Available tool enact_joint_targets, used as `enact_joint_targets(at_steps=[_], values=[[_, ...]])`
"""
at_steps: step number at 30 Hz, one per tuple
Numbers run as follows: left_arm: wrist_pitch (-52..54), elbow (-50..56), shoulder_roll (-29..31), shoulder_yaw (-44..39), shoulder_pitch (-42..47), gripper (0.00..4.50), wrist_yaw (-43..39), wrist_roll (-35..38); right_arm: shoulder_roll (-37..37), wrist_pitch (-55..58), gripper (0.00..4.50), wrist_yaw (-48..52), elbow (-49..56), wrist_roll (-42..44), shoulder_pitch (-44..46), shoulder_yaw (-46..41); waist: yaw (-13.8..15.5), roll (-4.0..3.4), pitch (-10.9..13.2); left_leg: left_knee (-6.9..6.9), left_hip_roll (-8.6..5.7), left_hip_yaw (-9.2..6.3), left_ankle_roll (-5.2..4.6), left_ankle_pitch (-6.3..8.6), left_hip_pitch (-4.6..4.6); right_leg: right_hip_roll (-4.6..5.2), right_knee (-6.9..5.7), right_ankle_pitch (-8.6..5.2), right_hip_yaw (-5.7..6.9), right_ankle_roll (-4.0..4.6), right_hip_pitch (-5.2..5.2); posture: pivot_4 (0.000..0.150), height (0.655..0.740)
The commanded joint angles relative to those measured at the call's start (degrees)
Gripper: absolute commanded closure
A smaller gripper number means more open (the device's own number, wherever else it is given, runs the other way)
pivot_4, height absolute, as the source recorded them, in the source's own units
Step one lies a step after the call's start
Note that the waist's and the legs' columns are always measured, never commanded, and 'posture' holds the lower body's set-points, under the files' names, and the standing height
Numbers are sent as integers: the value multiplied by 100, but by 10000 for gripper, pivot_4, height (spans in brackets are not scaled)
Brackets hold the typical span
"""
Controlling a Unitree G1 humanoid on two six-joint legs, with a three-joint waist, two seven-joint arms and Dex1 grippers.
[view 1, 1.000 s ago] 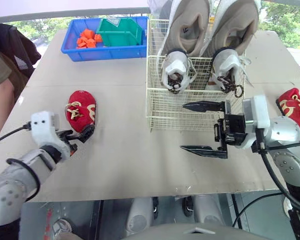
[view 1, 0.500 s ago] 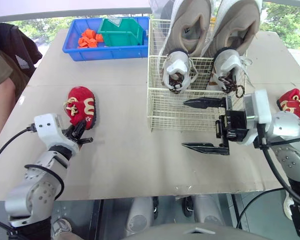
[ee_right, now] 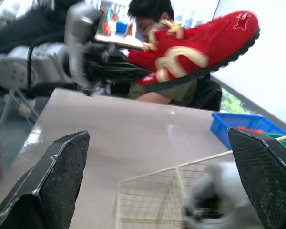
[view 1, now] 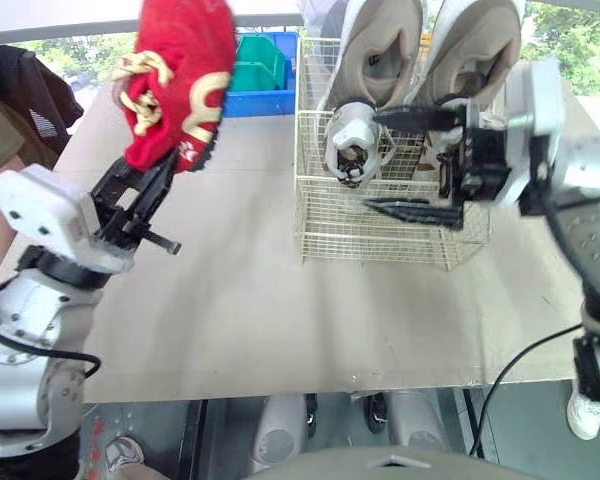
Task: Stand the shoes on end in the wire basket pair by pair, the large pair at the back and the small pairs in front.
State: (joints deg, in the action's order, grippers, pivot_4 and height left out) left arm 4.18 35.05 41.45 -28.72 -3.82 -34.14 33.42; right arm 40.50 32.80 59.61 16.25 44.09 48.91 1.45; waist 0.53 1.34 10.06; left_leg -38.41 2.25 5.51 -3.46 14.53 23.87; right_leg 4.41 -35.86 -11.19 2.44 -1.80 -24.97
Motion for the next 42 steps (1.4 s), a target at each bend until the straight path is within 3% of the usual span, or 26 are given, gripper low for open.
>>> enact_joint_targets(at_steps=[1, 6, 13, 20, 26, 31, 35, 36, 37, 38, 40, 42], values=[[-707, -124, 553, -207, -100, 41210, -1565, 143, 313, 582, 0, 635, -651, 294, 1041, -132, -20, -4, 1, 1, 0, 1, 0, 0, 2, -3, 0, 0, -1, 0, -3, 1500, 7400], [-1277, -872, 1120, 69, 201, 41210, -2979, 23, 360, 1145, 0, 1313, -1476, -134, 2226, 522, -75, -20, 10, 2, 6, 2, -5, 3, 2, -29, 0, -1, -1, 0, -5, 1500, 7400], [-2127, -1864, 1491, 735, 1160, 41210, -4224, -277, -141, 2179, 0, 2005, -2048, -724, 3383, 1843, -158, -23, 10, 2, 7, 19, -6, 1, 40, -37, -7, 2, -14, -3, -47, 1500, 7400], [-2594, -2224, 1471, 1116, 1670, 41210, -4559, -539, -956, 2817, 0, 1918, -2532, -1349, 3749, 2741, -139, -21, 8, -6, 8, 43, 21, -16, 96, -45, -10, 15, 4, -29, -92, 1500, 7400], [-2840, -2235, 1379, 1251, 1921, 41210, -4407, -707, -1086, 2607, 0, 2292, -2608, -1807, 3531, 3340, -113, -18, 6, -16, 5, 43, 19, -15, 98, -41, -9, 16, 8, -31, -84, 1500, 7400], [-3126, -2285, 1328, 1140, 1983, 41211, -4326, -824, -1096, 2437, 21479, 2529, -2641, -1984, 3457, 3421, -131, -18, 6, -35, 5, 40, 20, -15, 96, -42, -28, 16, 9, -31, -81, 1500, 7400], [-3296, -2344, 1263, 1024, 2045, 41211, -4149, -875, -1052, 2394, 41107, 2645, -2579, -1989, 3390, 3275, -131, -18, 7, -55, 8, 36, 20, -15, 93, -43, -59, 15, 10, -30, -83, 1500, 7400], [-3223, -2302, 1253, 949, 2026, 41211, -4075, -793, -1020, 2402, 43220, 2676, -2537, -1930, 3334, 3179, -129, -18, 7, -57, 8, 36, 20, -15, 93, -43, -61, 15, 11, -30, -83, 1500, 7400], [-3165, -2269, 1249, 899, 2007, 31384, -4026, -731, -1001, 2412, 45000, 2700, -2508, -1891, 3292, 3108, -124, -18, 6, -63, 9, 34, 20, -15, 93, -43, -66, 15, 11, -30, -83, 1500, 7400], [-3076, -2221, 1233, 808, 1942, 29147, -3935, -677, -1013, 2443, 45000, 2672, -2489, -1797, 3222, 2940, -119, -18, 6, -69, 9, 33, 20, -15, 94, -42, -69, 15, 12, -30, -83, 1500, 7400], [-2514, -2056, 1203, 562, 1692, 19733, -3568, -439, -1015, 2558, 45000, 2648, -2461, -1623, 3120, 2639, -128, -18, 6, -76, 10, 30, 19, -15, 96, -40, -71, 15, 11, -30, -82, 1500, 7400], [-970, -1630, 1150, 135, 1270, 9564, -2507, 504, -1096, 2728, 45000, 2499, -2518, -1367, 3009, 2162, -148, -19, 7, -77, 9, 13, 19, -14, 93, -39, -76, 15, 4, -31, -83, 1500, 7400]])
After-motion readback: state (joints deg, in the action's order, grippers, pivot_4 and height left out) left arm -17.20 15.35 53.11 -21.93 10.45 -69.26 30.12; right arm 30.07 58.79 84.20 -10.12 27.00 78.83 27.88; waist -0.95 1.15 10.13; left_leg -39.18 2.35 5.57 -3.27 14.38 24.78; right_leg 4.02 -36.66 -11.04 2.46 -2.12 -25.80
